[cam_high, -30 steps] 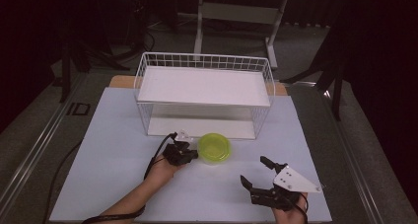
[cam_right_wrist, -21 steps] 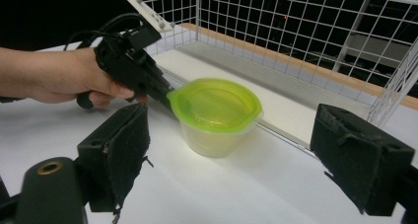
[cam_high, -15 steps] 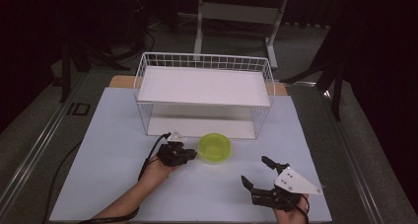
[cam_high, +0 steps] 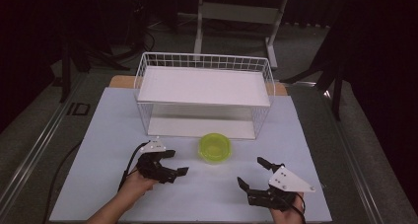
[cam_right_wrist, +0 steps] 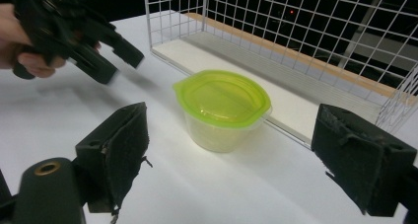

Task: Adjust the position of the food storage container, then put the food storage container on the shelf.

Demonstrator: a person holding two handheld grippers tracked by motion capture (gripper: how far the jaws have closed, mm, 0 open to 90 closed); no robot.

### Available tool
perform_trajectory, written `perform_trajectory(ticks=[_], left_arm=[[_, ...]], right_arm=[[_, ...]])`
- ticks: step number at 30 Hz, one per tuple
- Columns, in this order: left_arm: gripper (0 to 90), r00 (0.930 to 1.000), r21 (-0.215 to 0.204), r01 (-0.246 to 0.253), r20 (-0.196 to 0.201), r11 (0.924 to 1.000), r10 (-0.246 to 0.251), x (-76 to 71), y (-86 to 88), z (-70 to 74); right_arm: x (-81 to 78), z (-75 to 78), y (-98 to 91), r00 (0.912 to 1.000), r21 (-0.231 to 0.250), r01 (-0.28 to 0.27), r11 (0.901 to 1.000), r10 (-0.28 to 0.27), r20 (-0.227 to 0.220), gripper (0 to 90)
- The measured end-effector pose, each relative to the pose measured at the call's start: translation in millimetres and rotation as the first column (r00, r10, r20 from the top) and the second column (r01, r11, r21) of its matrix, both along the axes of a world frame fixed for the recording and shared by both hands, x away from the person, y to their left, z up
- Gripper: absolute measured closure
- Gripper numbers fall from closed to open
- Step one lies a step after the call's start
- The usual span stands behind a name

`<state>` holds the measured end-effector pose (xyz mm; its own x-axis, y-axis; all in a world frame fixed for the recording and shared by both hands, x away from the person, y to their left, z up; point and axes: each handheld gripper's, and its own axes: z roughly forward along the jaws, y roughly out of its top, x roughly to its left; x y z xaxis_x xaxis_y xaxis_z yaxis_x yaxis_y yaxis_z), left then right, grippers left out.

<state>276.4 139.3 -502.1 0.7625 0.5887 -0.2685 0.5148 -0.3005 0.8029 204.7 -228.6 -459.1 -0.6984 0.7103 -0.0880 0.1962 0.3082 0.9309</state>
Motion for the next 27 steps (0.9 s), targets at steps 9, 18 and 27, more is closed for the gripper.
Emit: perform_trajectory(ticks=[9,18,27], left_arm=[[4.2,0.9926,-0.068,0.067,0.106,0.9954,-0.059,-30.7,-0.2,20.5],[5.5,0.9872,-0.114,0.079,0.147,0.9903,-0.062,-39.1,-8.7,42.5],[5.0,0.9877,-0.073,0.054,0.15,0.9959,-0.042,-32.2,-20.8,53.1]], right_arm=[[-2.3,3.2,1.2,1.0,0.015,0.008,0.9999,-0.008,0.001,14.2],[-0.5,6.4,10.5,0.9997,0.024,-0.011,0.9996,0.01,0.021,13.9],[15.7,11.4,9.7,0.9999,0.045,-0.012,0.9989,0.012,-0.009,13.7]])
